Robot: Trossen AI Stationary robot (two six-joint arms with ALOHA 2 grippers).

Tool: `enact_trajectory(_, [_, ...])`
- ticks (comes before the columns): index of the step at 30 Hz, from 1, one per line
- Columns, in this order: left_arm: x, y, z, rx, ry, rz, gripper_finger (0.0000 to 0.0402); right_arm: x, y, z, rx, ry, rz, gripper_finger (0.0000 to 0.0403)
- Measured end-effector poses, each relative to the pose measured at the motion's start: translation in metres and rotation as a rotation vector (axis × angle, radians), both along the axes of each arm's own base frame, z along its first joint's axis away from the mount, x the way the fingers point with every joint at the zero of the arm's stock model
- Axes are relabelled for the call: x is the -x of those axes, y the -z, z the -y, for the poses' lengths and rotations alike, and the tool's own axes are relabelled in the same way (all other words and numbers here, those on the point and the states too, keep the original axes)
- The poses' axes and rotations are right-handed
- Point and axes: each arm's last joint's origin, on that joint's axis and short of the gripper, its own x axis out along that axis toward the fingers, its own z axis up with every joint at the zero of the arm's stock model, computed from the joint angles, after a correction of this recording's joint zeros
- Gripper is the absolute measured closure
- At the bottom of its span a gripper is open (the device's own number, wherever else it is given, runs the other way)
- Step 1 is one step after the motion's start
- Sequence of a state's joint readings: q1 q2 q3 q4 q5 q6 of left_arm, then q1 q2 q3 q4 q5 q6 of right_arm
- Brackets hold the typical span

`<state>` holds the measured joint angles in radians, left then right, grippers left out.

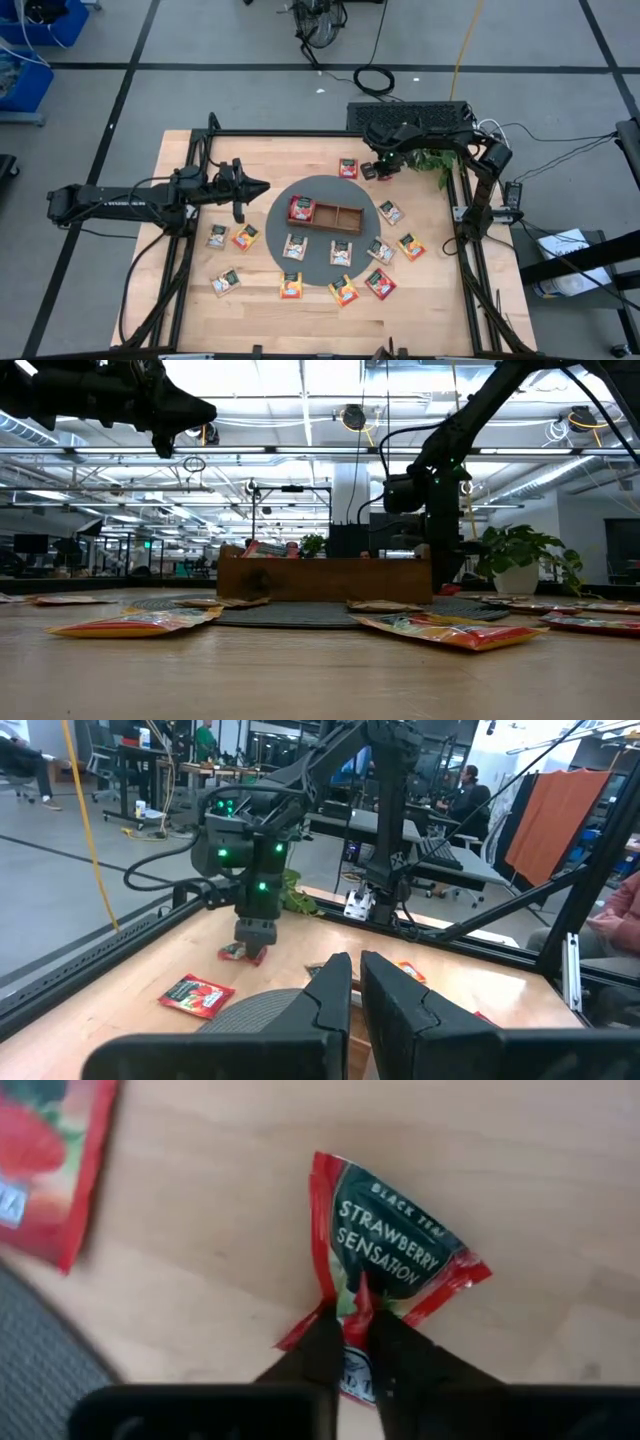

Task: Pick & Place Tea
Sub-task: Put the red tea bag into the left section of the wooden organizer

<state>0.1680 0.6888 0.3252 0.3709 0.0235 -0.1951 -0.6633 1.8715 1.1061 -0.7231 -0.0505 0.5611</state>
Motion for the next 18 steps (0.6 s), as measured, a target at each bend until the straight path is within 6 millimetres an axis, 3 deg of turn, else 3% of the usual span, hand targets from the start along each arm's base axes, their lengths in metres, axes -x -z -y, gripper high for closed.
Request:
enact_trajectory(6, [0.000,0.000,0.000,0.000,0.000,0.000,0.0371,-0.002,-0.026,-0.011,0.131,-0.113,0.006,0.0390])
enact_trajectory(10, [0.000,0.000,0.000,0.000,0.000,0.000,0.0371,-0.002,-0.067,-0.024,0.255,-0.146,0.116,0.0391])
enact_trajectory(18, [0.000,0.000,0.000,0.000,0.000,-0.001,0.0371,-0.014,-0.130,-0.090,0.614,-0.359,0.285,0.0391])
